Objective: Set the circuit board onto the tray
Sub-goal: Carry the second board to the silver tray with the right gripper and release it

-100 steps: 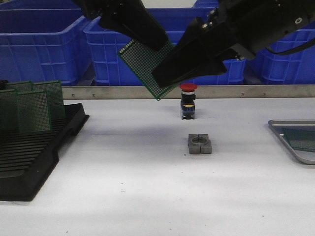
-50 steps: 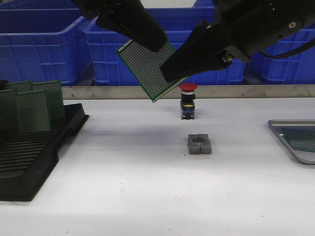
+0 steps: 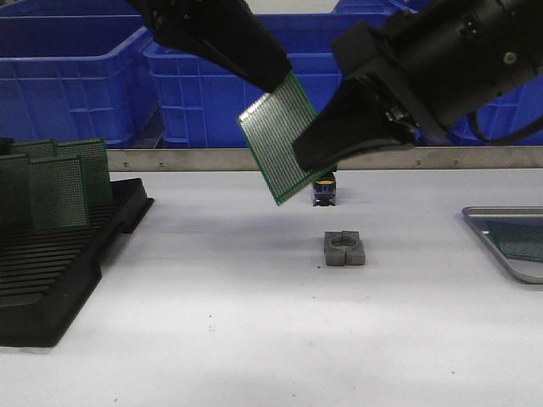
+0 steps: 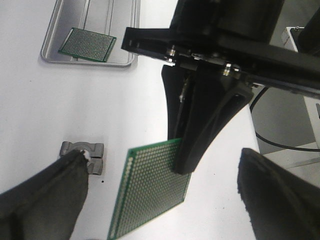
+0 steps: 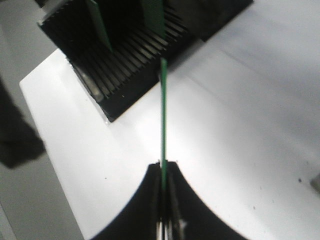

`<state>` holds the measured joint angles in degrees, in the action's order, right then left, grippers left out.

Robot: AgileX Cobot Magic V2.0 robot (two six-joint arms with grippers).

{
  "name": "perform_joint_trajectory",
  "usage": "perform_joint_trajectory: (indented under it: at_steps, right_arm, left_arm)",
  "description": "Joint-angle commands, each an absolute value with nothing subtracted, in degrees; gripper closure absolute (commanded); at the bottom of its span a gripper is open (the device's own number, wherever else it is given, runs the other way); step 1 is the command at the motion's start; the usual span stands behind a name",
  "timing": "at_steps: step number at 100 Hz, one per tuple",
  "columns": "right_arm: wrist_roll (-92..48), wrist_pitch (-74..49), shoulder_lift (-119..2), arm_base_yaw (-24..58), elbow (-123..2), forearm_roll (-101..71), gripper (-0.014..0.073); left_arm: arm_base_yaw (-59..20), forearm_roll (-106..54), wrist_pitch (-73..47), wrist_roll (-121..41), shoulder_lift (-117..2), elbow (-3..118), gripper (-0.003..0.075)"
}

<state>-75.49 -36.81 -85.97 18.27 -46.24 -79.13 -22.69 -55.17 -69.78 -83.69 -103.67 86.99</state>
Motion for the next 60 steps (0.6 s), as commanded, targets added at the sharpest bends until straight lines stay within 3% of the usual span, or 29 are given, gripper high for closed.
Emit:
perform_joint_trajectory:
  at_steps: [1,60]
  right_arm:
    - [-69.20,-35.66,-84.22,16.29,-46.03,-79.43,0.0662]
    - [-66.53,-22.83,-86.57,-8.41,-42.99,-79.16,0.0662]
  left_arm:
    - [-23.06,-59.26,-69.75,-83.19,-100.71,88.58,0.0136]
    - [-23.06,-59.26,-69.75,-83.19,-100.71,88.58,0.0136]
